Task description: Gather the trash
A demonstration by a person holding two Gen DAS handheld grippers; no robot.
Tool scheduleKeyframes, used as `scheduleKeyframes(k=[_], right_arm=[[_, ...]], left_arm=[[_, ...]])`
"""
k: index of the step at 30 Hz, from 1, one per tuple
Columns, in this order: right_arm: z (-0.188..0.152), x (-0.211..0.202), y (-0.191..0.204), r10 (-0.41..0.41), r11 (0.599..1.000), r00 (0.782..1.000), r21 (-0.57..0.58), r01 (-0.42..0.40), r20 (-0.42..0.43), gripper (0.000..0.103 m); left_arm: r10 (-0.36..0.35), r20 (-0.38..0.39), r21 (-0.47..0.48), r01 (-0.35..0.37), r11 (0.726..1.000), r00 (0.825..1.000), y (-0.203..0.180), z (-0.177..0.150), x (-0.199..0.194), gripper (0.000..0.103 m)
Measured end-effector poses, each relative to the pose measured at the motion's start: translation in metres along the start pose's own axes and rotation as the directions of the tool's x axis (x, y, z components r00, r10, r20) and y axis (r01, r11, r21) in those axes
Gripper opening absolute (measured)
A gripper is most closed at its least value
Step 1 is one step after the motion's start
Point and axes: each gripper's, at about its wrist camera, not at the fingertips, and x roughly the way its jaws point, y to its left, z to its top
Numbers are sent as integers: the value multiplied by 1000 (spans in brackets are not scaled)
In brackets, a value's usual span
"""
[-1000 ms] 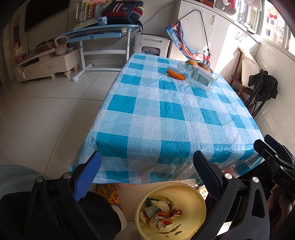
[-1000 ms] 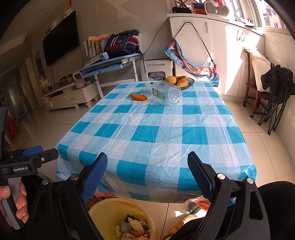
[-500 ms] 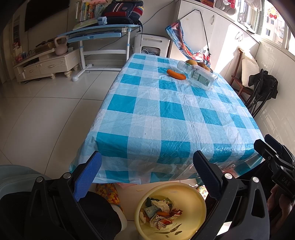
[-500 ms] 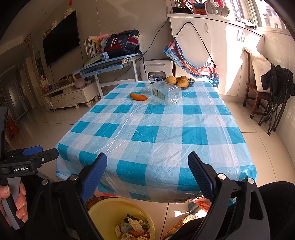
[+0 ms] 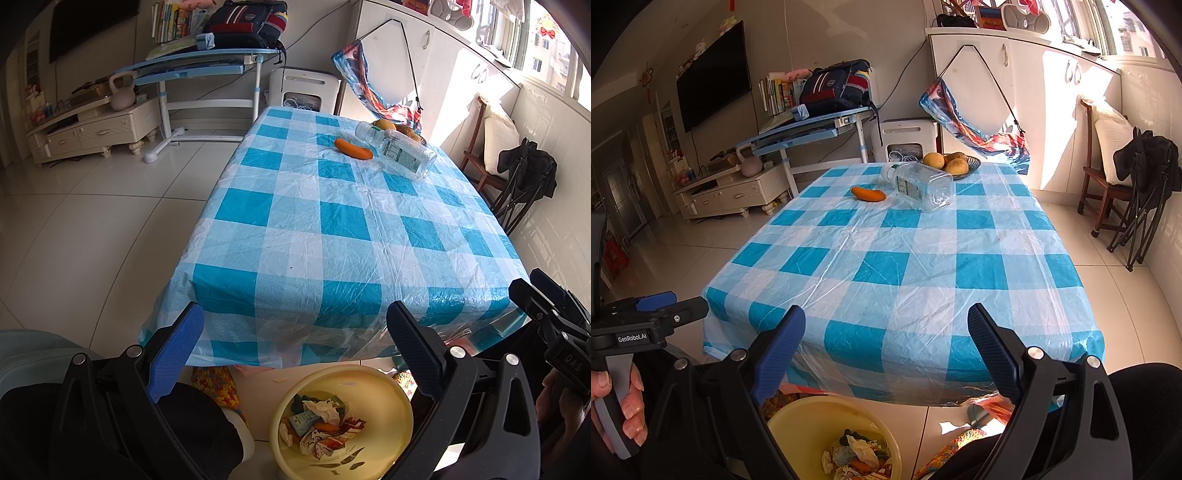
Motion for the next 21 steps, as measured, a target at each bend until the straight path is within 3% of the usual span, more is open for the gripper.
scheduleKeyframes(k=[21], right_arm=[[-1, 0, 1, -3, 1000, 1000, 1, 3, 0, 86]], left_arm=[[2, -2, 1, -2, 1000, 1000, -1, 1, 1, 96]])
